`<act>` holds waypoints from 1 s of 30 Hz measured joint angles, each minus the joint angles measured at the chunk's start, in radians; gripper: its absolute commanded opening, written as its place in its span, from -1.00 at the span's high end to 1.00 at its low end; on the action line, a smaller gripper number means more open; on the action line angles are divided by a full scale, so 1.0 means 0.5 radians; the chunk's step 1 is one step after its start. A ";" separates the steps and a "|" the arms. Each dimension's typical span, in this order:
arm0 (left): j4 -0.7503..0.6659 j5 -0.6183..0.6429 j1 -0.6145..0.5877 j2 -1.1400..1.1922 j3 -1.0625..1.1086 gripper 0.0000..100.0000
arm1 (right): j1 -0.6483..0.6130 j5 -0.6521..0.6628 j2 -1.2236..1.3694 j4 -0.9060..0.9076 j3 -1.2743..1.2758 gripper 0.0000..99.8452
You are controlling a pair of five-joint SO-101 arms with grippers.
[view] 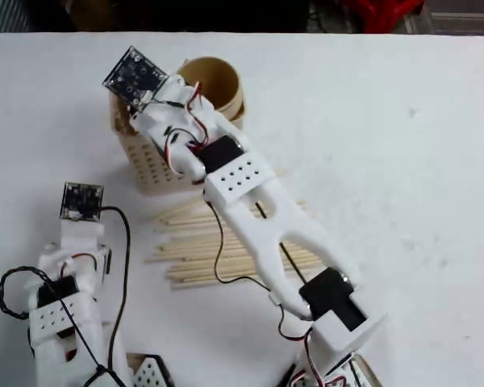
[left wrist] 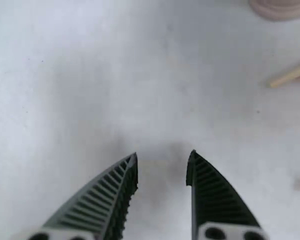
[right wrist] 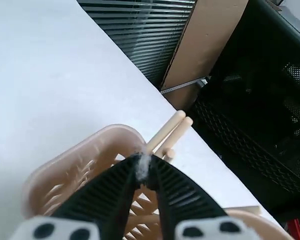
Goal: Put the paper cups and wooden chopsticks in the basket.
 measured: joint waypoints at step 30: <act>0.000 0.000 0.000 0.000 0.000 0.65 | 0.009 0.000 0.258 0.132 -0.338 0.62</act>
